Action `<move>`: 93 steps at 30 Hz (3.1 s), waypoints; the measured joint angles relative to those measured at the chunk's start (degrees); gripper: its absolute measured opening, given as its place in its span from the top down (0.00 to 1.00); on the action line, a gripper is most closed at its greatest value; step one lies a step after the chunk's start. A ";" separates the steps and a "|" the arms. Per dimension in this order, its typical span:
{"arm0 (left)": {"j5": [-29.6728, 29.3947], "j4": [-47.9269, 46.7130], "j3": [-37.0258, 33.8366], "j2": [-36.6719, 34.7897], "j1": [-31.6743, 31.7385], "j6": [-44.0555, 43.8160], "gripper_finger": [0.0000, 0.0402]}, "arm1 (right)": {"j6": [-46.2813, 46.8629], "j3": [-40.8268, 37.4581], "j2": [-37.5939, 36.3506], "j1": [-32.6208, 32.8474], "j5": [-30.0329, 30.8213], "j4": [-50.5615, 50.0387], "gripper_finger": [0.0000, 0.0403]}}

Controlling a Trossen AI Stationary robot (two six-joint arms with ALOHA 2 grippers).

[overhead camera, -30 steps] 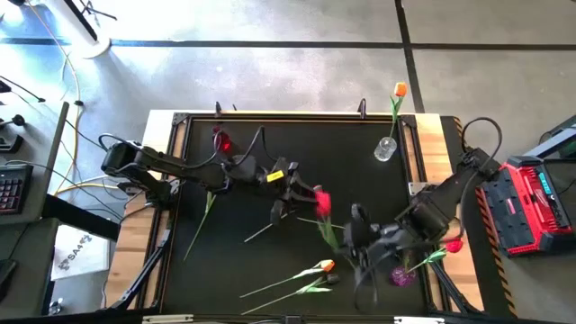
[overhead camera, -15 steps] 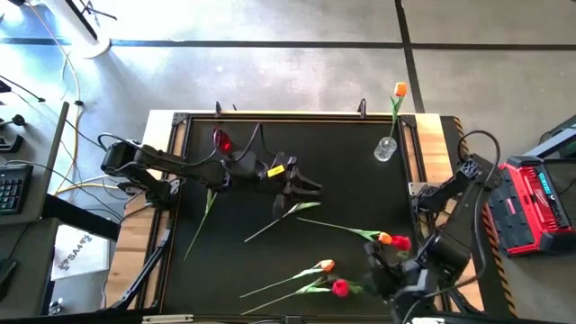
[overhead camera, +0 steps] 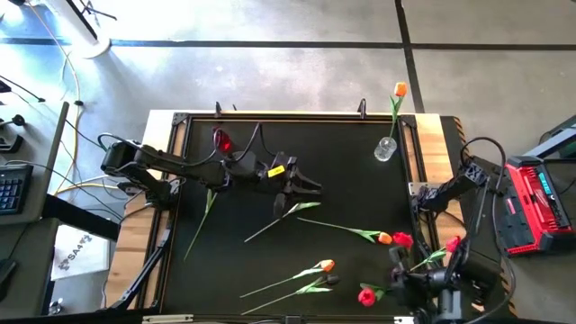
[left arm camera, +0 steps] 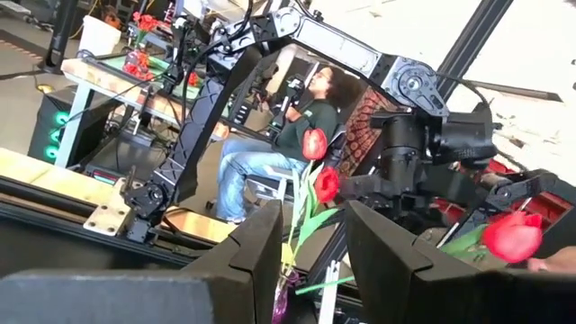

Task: Sort flowers into vase by color
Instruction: Put the red tulip into the purple vase

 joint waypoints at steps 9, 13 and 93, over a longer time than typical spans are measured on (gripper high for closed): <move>-0.33 -0.02 0.02 0.00 -0.02 -1.75 0.73 | 7.16 0.00 -0.93 3.15 5.05 -3.06 1.00; -0.77 -0.03 0.00 0.00 -0.02 -2.21 0.73 | 7.77 0.00 -2.31 2.97 5.70 0.30 1.00; -1.43 -24.32 0.02 0.04 -0.31 -2.88 0.73 | -22.13 0.02 3.00 -12.95 -16.21 0.42 0.86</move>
